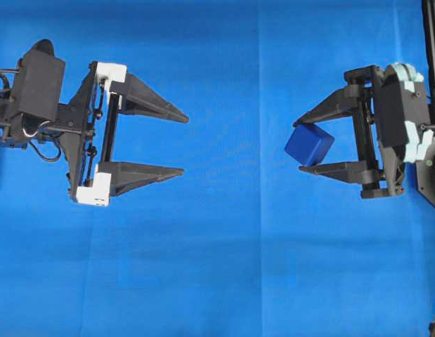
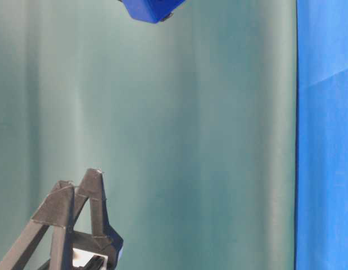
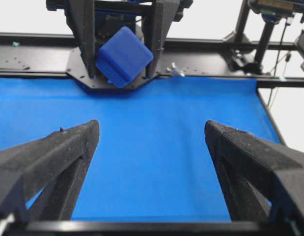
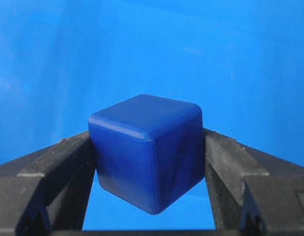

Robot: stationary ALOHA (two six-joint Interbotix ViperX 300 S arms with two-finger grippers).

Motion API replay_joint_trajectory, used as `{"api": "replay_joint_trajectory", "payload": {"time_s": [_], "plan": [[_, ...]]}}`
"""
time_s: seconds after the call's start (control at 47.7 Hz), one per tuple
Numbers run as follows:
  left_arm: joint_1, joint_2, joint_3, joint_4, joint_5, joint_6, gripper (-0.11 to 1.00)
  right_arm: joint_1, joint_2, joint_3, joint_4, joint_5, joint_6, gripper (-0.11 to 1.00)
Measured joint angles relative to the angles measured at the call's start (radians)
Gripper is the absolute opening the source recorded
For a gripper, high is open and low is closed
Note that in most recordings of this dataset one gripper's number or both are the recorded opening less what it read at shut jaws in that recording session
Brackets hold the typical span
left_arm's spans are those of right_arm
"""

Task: Handover the blue block to the right arm after grasping it with the left arm, then place it in the designated position.
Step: 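Pull the cube back toward the right side with the right gripper, then lower the cube to the table with the right gripper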

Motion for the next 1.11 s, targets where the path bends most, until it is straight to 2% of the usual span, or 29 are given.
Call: {"api": "replay_joint_trajectory", "payload": {"time_s": [0.628,0.817,1.11], "plan": [[0.000,0.000,0.000,0.000,0.005,0.003,0.92,0.000,0.037,0.000,0.000,-0.035,0.000,0.49],[0.000,0.000,0.000,0.000,0.006,0.005,0.92,0.000,0.086,0.000,0.000,-0.091,0.000,0.49],[0.000,-0.002,0.000,0.000,0.006,0.011,0.92,-0.005,0.238,-0.006,-0.002,-0.178,0.000,0.49]]}}
